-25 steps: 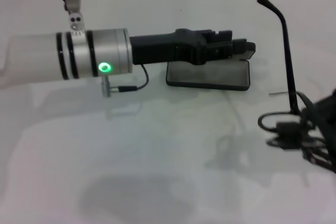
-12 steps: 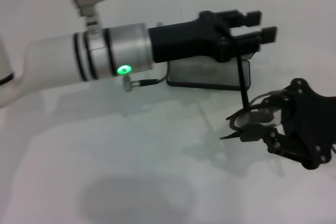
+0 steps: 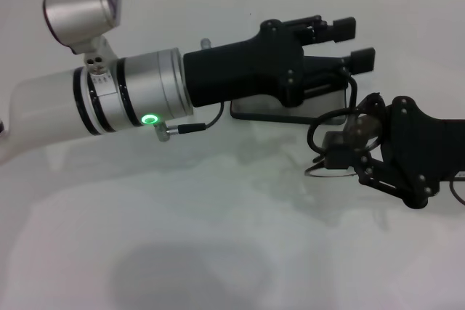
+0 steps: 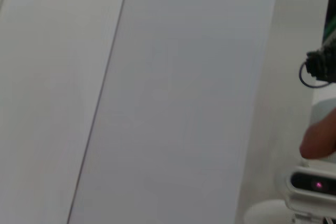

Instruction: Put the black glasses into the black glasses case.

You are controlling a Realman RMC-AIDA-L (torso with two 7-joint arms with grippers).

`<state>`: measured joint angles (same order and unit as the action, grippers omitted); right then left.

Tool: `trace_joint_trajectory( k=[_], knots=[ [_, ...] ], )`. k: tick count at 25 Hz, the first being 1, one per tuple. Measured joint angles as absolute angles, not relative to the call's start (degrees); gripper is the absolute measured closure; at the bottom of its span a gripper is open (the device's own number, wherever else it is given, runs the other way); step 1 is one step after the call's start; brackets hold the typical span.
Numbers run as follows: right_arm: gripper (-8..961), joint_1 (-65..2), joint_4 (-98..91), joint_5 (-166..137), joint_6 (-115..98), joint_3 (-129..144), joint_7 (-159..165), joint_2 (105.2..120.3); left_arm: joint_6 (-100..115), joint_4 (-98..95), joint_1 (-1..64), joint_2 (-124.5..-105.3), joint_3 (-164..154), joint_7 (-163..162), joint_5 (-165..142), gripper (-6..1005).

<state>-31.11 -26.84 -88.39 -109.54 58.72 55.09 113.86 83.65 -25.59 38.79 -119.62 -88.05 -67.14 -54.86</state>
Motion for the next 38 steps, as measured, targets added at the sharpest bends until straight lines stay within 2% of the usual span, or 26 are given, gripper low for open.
trace_joint_trajectory(
  k=[18, 30, 38],
  knots=[
    [835, -30.8, -27.1, -88.7, -108.7, 57.6, 56.4, 113.36, 82.9, -25.8, 40.0, -119.56, -87.7, -65.4, -56.8, 451],
    [836, -31.4, -27.5, -88.9, -111.8, 59.4, 58.5, 114.48, 79.1, -25.3, 40.5, -119.85, -87.8, -64.7, -56.9, 451],
    [836, -29.3, -30.1, -88.6, -109.7, 57.9, 57.6, 114.51, 79.3, -25.2, 40.4, -119.85, -87.8, -64.8, -56.6, 451]
  ],
)
